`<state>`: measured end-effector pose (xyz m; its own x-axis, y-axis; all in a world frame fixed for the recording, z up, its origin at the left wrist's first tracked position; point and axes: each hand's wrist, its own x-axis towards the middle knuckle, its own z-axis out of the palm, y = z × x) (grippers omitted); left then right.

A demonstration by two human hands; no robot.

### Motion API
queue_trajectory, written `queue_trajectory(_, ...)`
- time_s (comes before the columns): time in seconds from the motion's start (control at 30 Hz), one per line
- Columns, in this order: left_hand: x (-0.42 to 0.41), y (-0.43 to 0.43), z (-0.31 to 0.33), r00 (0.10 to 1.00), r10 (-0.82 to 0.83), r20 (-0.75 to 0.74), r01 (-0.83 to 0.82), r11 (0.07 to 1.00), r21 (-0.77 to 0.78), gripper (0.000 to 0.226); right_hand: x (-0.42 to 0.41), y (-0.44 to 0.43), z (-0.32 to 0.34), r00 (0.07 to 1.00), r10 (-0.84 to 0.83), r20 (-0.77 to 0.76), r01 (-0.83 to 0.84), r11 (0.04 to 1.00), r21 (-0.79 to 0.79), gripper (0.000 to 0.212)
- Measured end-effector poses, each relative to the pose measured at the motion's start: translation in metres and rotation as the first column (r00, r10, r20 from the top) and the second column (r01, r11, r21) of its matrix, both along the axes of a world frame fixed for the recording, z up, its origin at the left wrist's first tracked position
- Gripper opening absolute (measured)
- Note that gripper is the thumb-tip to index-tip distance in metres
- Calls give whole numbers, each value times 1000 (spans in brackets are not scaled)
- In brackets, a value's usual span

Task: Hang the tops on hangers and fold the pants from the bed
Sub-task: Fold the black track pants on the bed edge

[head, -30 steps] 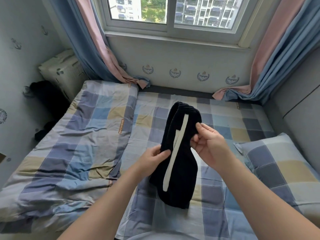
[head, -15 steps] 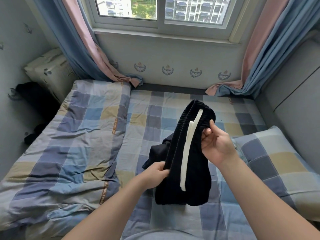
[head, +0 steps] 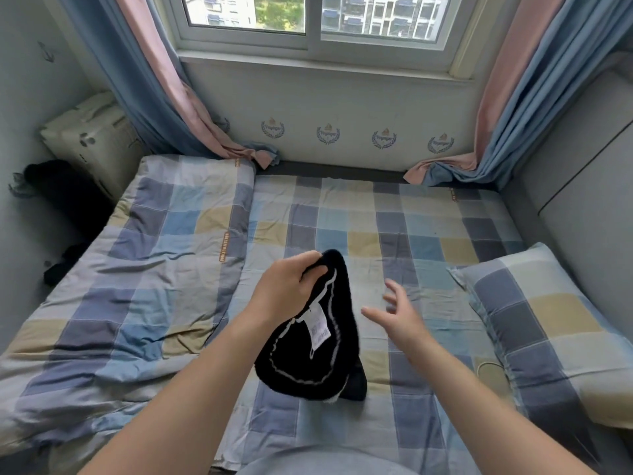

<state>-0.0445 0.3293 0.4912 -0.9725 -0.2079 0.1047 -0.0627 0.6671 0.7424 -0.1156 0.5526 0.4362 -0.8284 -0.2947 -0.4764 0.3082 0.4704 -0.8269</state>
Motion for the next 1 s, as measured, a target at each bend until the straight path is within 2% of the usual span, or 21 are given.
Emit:
queue_trajectory(0.07,2,-1,11,997,-77,-9,76,992,-100,15,0,-17,18,952,205,-225,-206,978,22,91)
queue_trajectory(0.1,3,-2,17,994,-107,-17,104,984,-141,16,0,-26,25,917,295,-269,-301,954,19,89)
queue_trajectory(0.13,3,-3,24,991,-129,-22,123,978,-167,17,0,-36,30,896,352,-272,-367,930,-3,82)
queue_trajectory(0.2,4,-6,35,989,-143,-30,135,973,-187,18,-2,-55,32,890,372,-264,-388,922,-11,50)
queue_trajectory(0.27,6,-12,41,990,-142,-19,136,972,-193,14,-5,-67,34,882,313,-351,-314,948,55,21)
queue_trajectory(0.3,8,-16,42,989,-143,21,145,974,-173,11,-8,-70,37,879,265,-396,-266,963,54,19)
queue_trajectory(0.43,18,-28,24,948,-112,297,149,983,-103,14,-17,-70,58,901,76,-427,-142,982,-126,31)
queue_trajectory(0.53,14,-24,-3,967,85,242,-31,975,-218,19,-18,-70,70,892,58,-448,-152,972,-177,36)
queue_trajectory(0.63,9,-28,-29,929,284,239,-192,919,-345,25,-26,-60,71,911,-89,-403,1,977,-214,36)
queue_trajectory(0.73,16,-44,-55,861,406,305,-257,866,-428,28,-42,-34,56,909,-158,-385,123,986,-115,36)
queue_trajectory(0.87,35,-64,-85,744,534,402,-359,827,-433,27,-56,10,19,914,-224,-338,271,958,97,32)
queue_trajectory(0.93,41,-70,-94,685,577,445,-417,811,-411,24,-56,30,1,928,-160,-337,241,946,215,30)
queue_trajectory(1.0,42,-73,-100,656,590,471,-473,808,-353,25,-51,44,-15,937,-10,-349,156,906,393,27)
